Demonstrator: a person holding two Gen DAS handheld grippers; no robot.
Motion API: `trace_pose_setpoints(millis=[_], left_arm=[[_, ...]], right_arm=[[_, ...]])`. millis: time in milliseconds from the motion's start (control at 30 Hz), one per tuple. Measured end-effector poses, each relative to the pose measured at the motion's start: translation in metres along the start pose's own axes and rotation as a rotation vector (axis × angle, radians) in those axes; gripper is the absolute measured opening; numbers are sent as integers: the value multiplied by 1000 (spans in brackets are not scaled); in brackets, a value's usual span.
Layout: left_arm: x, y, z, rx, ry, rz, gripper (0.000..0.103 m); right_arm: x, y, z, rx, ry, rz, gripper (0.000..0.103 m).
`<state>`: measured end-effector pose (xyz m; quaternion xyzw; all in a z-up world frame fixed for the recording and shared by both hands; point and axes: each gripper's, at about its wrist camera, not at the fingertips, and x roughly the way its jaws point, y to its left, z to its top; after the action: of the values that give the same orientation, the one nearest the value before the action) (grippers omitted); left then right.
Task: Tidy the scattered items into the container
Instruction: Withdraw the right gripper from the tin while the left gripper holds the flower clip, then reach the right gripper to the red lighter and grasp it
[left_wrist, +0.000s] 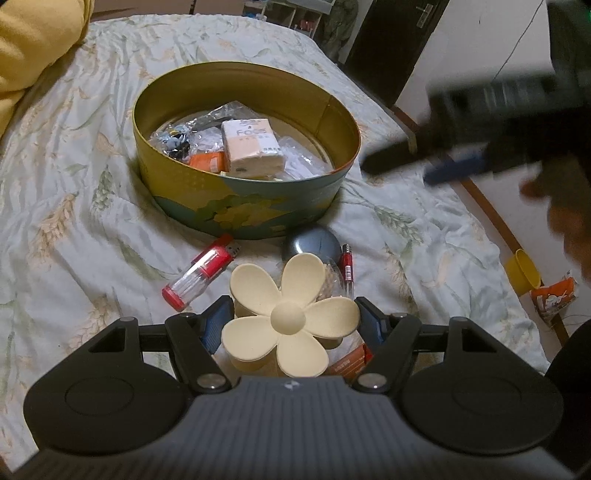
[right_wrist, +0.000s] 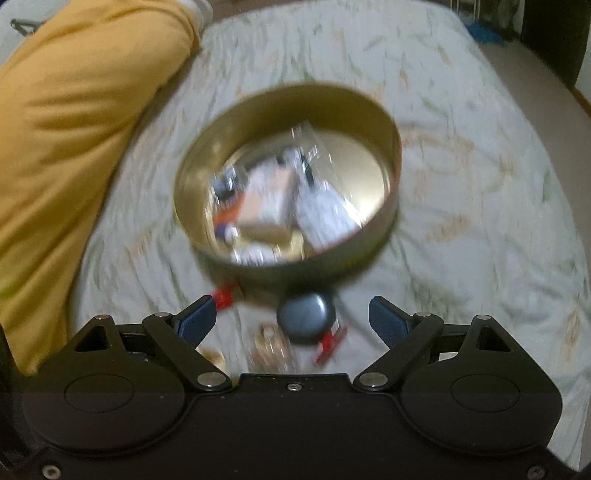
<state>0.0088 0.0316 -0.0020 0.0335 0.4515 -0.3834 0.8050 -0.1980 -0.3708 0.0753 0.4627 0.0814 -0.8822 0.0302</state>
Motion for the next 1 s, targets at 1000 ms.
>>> trace_pose_setpoints(millis=[1000], left_arm=[[-6,12,4,-43,-27,40,73]], right_arm=[[60,3,-112,145,301,-17,59]])
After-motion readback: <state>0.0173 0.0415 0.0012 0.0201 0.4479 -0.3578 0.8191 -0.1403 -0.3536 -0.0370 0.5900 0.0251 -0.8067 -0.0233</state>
